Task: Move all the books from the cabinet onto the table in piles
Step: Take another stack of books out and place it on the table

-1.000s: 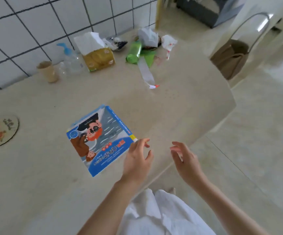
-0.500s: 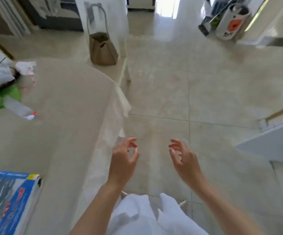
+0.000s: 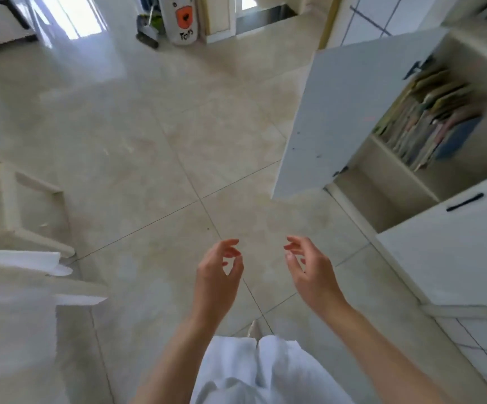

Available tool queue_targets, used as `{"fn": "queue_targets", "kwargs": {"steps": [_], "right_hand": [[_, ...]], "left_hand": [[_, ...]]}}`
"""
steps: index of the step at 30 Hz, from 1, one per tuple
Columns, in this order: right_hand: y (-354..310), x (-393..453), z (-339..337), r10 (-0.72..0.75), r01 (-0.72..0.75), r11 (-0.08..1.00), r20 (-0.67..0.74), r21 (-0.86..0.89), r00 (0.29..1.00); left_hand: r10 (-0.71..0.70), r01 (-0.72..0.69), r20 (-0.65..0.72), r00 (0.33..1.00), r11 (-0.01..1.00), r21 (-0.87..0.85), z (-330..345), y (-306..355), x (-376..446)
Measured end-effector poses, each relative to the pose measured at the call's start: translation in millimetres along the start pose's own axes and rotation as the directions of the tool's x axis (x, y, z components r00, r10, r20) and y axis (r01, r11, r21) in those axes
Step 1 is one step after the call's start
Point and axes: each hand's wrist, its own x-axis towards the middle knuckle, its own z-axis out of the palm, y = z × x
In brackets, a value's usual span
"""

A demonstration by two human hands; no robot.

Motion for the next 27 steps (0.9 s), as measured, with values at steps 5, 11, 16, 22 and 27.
{"fn": "queue_targets", "kwargs": {"steps": [5, 11, 16, 22, 27], "right_hand": [[46, 19, -63, 0.192, -0.178, 0.980, -0.163, 0.093, 0.968], [81, 59, -121, 0.328, -0.294, 0.944, -0.312, 0.149, 0.892], [104, 114, -176, 0.417, -0.362, 0.909, -0.429, 0.207, 0.802], [126, 178, -235, 0.502, -0.411, 0.865, -0.511, 0.289, 0.697], [148, 217, -283, 0.562, -0.450, 0.827, -0.532, 0.338, 0.633]], "left_hand": [[0.087, -0.085, 0.203, 0.975, 0.996, -0.020, 73, 39, 43], [0.131, -0.124, 0.390, 0.911, 0.991, -0.044, 151, 76, 105], [0.176, -0.184, 0.533, 0.827, 0.982, -0.039, 221, 119, 176], [0.288, -0.312, 0.637, 0.715, 0.947, -0.078, 305, 174, 260], [0.311, -0.355, 0.698, 0.645, 0.931, -0.087, 374, 211, 301]]}}
